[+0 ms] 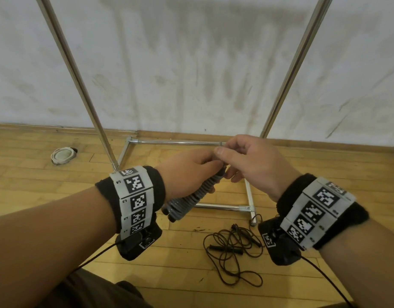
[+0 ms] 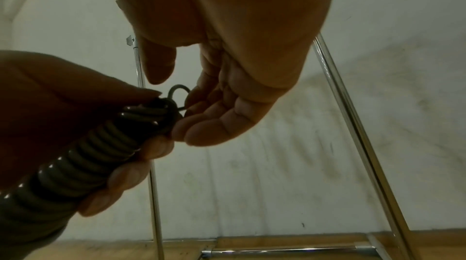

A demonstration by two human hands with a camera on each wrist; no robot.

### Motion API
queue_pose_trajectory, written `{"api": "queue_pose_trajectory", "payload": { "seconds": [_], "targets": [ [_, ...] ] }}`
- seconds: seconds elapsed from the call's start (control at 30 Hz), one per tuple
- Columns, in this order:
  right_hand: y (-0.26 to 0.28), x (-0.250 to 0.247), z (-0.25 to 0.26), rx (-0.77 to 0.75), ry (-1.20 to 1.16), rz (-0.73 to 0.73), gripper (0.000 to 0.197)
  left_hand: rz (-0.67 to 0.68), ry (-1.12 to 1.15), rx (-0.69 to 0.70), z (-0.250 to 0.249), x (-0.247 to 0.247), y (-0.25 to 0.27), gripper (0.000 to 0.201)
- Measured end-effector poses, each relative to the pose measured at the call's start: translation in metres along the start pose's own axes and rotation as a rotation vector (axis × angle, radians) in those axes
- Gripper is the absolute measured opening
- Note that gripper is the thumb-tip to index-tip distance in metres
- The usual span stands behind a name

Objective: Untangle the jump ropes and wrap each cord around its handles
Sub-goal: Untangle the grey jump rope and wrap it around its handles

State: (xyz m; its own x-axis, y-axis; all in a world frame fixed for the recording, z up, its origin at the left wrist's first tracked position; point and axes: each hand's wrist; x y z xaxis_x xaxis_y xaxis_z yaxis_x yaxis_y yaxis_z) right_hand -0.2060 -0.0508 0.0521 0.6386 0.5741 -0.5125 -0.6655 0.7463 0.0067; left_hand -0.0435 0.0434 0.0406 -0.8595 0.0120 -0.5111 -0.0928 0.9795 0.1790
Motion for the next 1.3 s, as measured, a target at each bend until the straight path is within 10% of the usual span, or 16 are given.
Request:
{"api": "queue_pose_trajectory", "payload": {
  "seconds": [0.17,0.43,0.93,1.3],
  "targets": [
    [-0.001,0.001,0.002,-0.081,0.221,-0.051,0.021,-0.038,-0.144,-0.006,-0.002,0.003,-0.002,0.018],
    [-0.001,-0.009,0.006,-0.078,0.053,-0.12,0.019,-0.013,0.279,0.005,0.002,-0.001,-0.01,0.02],
    [-0.003,-0.017,0.019,-0.089,-0.077,-0.178,0.02,-0.123,0.076,0.134,-0.016,-0.011,-0.009,0.014],
    [-0.019,-0.042,0.126,-0.265,-0.211,-0.244,0.016,-0.332,0.104,0.296,-0.108,-0.116,0.008,0.012]
  ]
}}
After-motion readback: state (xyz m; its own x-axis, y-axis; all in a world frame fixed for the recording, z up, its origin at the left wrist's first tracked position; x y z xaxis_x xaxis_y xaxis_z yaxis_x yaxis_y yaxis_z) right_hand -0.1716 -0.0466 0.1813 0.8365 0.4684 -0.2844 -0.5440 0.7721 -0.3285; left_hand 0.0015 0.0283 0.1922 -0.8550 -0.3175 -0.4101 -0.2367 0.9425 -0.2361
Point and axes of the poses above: each hand's wrist, its own y-axis away from the middle knuckle, its own x-axis out of the palm, z = x × y, and after that the axes turned 1 degree about -y, right-handed
